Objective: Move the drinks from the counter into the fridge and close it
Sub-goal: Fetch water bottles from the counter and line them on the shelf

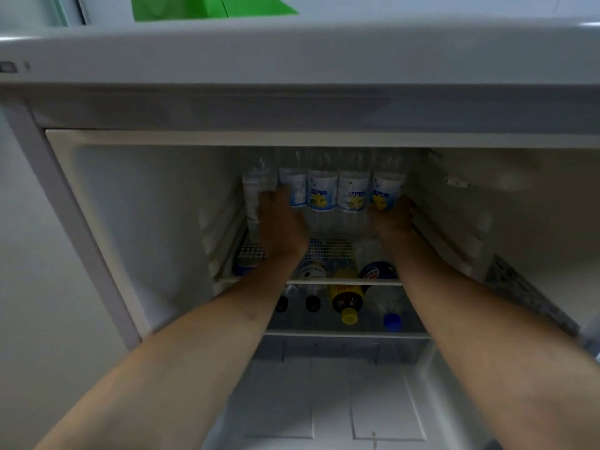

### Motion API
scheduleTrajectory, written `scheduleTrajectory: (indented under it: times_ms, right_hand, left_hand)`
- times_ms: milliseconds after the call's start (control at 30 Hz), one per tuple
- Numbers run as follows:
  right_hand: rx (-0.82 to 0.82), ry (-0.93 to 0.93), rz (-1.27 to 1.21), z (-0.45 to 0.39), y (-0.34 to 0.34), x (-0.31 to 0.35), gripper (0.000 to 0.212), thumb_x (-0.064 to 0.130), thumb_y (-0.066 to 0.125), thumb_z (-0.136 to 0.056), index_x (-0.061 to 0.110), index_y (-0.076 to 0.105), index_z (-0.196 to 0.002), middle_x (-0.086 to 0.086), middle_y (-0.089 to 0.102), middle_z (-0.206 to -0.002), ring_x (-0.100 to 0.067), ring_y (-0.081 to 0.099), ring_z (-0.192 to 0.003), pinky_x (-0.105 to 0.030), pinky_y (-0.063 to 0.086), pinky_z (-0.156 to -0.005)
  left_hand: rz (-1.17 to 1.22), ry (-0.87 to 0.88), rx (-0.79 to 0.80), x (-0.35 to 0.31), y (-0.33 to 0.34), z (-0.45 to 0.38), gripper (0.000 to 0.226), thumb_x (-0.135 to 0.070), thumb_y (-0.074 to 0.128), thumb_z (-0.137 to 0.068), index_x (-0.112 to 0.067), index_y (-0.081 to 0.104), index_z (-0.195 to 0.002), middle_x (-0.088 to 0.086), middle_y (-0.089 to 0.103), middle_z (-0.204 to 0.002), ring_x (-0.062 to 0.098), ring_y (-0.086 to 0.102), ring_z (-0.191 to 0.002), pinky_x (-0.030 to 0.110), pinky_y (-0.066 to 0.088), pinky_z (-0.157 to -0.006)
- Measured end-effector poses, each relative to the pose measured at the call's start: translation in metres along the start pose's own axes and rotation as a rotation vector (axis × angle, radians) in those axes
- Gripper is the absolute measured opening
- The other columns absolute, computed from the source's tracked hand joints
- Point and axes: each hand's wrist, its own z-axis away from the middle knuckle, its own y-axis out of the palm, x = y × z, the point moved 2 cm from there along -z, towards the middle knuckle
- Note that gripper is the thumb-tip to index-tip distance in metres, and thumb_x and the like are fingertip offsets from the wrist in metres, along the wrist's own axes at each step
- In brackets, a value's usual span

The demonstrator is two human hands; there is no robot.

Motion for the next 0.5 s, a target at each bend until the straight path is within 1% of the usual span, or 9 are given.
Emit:
scheduleTrajectory:
  times_ms: [33, 67, 133, 200, 233, 300, 367, 433, 500]
  right_hand:
    - [-0.002, 0.008, -0.001, 0.001, 0.000, 0.001, 0.090, 0.033, 0.069, -0.089, 0.018, 0.014, -0.158, -0.014, 0.034, -0.156, -0.033, 0.044, -0.136, -0.038, 0.041, -0.106]
    - [-0.006, 0.013, -0.006, 0.001, 0.001, 0.002, 0.088, 0.033, 0.069, -0.089, 0.018, 0.015, -0.157, -0.015, 0.034, -0.155, -0.034, 0.045, -0.135, -0.037, 0.041, -0.104]
    - [-0.010, 0.012, -0.019, 0.003, 0.003, 0.001, 0.083, 0.031, 0.068, -0.090, 0.017, 0.020, -0.156, -0.016, 0.038, -0.152, -0.034, 0.049, -0.131, -0.035, 0.043, -0.099]
    - [-0.009, 0.007, -0.029, 0.005, 0.003, 0.000, 0.078, 0.030, 0.068, -0.089, 0.015, 0.025, -0.153, -0.016, 0.041, -0.148, -0.034, 0.051, -0.127, -0.031, 0.042, -0.092]
    - [-0.003, 0.006, -0.033, 0.006, 0.003, 0.000, 0.078, 0.030, 0.069, -0.088, 0.015, 0.026, -0.152, -0.016, 0.042, -0.147, -0.033, 0.051, -0.127, -0.031, 0.042, -0.092]
    - [0.027, -0.001, -0.042, 0.007, 0.003, -0.002, 0.083, 0.030, 0.072, -0.086, 0.016, 0.024, -0.153, -0.014, 0.041, -0.149, -0.032, 0.046, -0.132, -0.035, 0.044, -0.100]
    - [0.058, -0.016, -0.045, 0.008, 0.001, -0.002, 0.088, 0.030, 0.073, -0.085, 0.015, 0.021, -0.155, -0.012, 0.040, -0.152, -0.030, 0.044, -0.135, -0.040, 0.043, -0.107]
    - [0.079, -0.021, -0.050, 0.009, -0.001, -0.002, 0.091, 0.030, 0.074, -0.084, 0.017, 0.020, -0.156, -0.009, 0.041, -0.153, -0.028, 0.046, -0.135, -0.036, 0.042, -0.106]
    - [0.080, -0.004, -0.056, 0.011, -0.002, -0.001, 0.095, 0.033, 0.076, -0.082, 0.020, 0.019, -0.157, -0.007, 0.040, -0.154, -0.027, 0.046, -0.136, -0.037, 0.042, -0.107]
  left_hand:
    - [-0.060, 0.020, 0.156, 0.001, 0.005, -0.001, 0.039, -0.010, 0.062, -0.091, -0.011, 0.053, -0.129, 0.016, 0.054, -0.129, 0.032, 0.055, -0.118, 0.040, 0.050, -0.093]
    - [-0.104, 0.008, 0.282, 0.006, 0.009, -0.003, 0.035, -0.014, 0.060, -0.094, -0.009, 0.053, -0.127, 0.016, 0.057, -0.128, 0.032, 0.057, -0.117, 0.040, 0.051, -0.093]
    - [-0.054, -0.077, 0.392, 0.014, 0.010, -0.008, 0.045, -0.019, 0.059, -0.096, -0.006, 0.045, -0.137, 0.016, 0.053, -0.135, 0.031, 0.054, -0.123, 0.040, 0.047, -0.100]
    - [-0.002, -0.120, 0.395, 0.021, 0.010, -0.012, 0.057, -0.023, 0.058, -0.096, -0.004, 0.035, -0.145, 0.017, 0.047, -0.143, 0.032, 0.048, -0.128, 0.044, 0.042, -0.107]
    - [-0.007, -0.127, 0.401, 0.023, 0.010, -0.014, 0.060, -0.025, 0.057, -0.097, -0.003, 0.031, -0.147, 0.018, 0.045, -0.145, 0.032, 0.047, -0.130, 0.045, 0.041, -0.108]
    - [-0.039, -0.147, 0.405, 0.029, 0.010, -0.017, 0.063, -0.026, 0.056, -0.098, -0.002, 0.029, -0.148, 0.018, 0.041, -0.149, 0.032, 0.044, -0.133, 0.043, 0.039, -0.110]
    - [-0.034, -0.191, 0.382, 0.037, 0.008, -0.020, 0.057, -0.025, 0.055, -0.098, -0.003, 0.032, -0.146, 0.018, 0.043, -0.146, 0.032, 0.046, -0.131, 0.043, 0.041, -0.109]
    - [0.013, -0.229, 0.380, 0.041, 0.006, -0.018, 0.055, -0.023, 0.054, -0.098, -0.005, 0.033, -0.146, 0.018, 0.045, -0.145, 0.033, 0.048, -0.129, 0.044, 0.042, -0.108]
    - [0.050, -0.237, 0.389, 0.039, 0.006, -0.017, 0.059, -0.025, 0.055, -0.098, -0.006, 0.031, -0.148, 0.016, 0.042, -0.149, 0.032, 0.046, -0.132, 0.044, 0.040, -0.110]
